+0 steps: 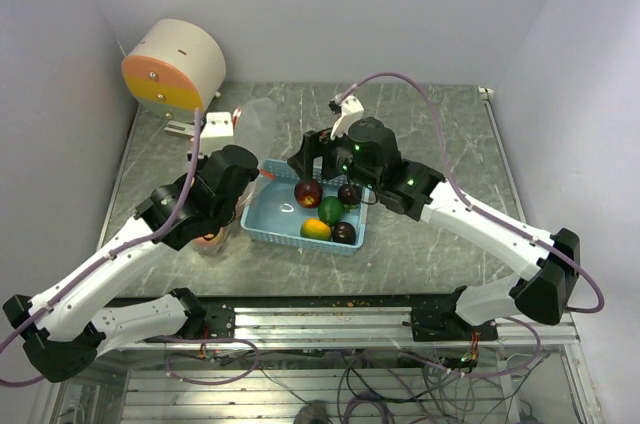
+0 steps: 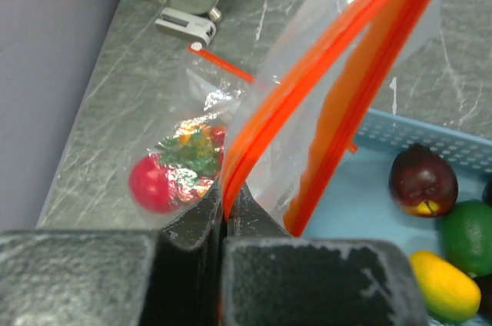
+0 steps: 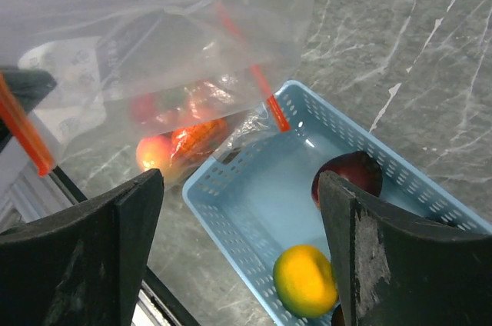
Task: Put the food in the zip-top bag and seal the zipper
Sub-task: Open the zipper of the food storage bag.
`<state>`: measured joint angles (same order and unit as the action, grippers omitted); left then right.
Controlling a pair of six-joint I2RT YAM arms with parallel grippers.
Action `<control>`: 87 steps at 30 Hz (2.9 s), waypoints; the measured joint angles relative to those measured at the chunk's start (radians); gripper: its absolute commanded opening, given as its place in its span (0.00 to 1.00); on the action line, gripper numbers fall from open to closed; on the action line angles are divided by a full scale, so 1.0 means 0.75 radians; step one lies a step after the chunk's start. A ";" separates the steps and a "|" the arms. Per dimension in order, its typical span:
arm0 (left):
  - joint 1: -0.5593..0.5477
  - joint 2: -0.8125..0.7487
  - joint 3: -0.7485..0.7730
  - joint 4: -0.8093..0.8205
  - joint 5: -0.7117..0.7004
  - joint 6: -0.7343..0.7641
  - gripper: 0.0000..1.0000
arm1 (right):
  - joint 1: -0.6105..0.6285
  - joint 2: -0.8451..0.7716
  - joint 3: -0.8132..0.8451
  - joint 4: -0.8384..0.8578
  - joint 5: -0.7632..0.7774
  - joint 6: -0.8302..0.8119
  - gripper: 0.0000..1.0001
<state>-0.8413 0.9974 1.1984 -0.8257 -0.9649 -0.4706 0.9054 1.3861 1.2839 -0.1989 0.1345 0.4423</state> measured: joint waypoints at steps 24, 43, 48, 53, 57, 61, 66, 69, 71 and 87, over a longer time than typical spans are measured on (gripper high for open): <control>0.000 -0.320 -0.373 0.648 0.502 -0.137 0.07 | 0.110 -0.111 -0.274 0.384 -0.173 -0.079 0.79; 0.000 -0.287 -0.390 0.654 0.584 -0.157 0.07 | 0.243 0.048 -0.193 0.439 0.162 -0.113 0.26; 0.000 -0.326 -0.390 0.594 0.586 -0.158 0.07 | 0.243 0.063 -0.180 0.439 0.253 -0.115 0.30; 0.000 -0.352 -0.383 0.567 0.609 -0.161 0.07 | 0.246 0.150 -0.110 0.467 0.246 -0.119 0.38; 0.000 -0.340 -0.358 0.544 0.638 -0.158 0.07 | 0.271 0.221 -0.061 0.485 0.234 -0.124 0.36; 0.000 -0.304 -0.253 0.419 0.653 -0.133 0.07 | 0.304 0.256 -0.015 0.455 0.358 -0.135 0.32; 0.000 -0.277 0.040 0.102 0.600 -0.107 0.07 | 0.308 0.254 -0.003 0.337 0.710 -0.087 0.32; 0.000 -0.288 0.204 -0.087 0.550 -0.114 0.07 | 0.286 0.252 -0.001 0.241 0.836 0.023 0.32; -0.011 -0.293 0.227 -0.182 0.538 -0.118 0.07 | 0.284 0.241 0.010 0.216 0.834 0.089 0.33; -0.008 -0.111 0.132 -0.317 0.469 -0.111 0.07 | 0.155 0.461 -0.039 0.314 -0.221 -0.040 0.50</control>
<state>-0.8471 0.9142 1.2972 -1.0637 -0.6128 -0.5537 1.0218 1.7321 1.2545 0.0368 -0.0311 0.4126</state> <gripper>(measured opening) 0.075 0.379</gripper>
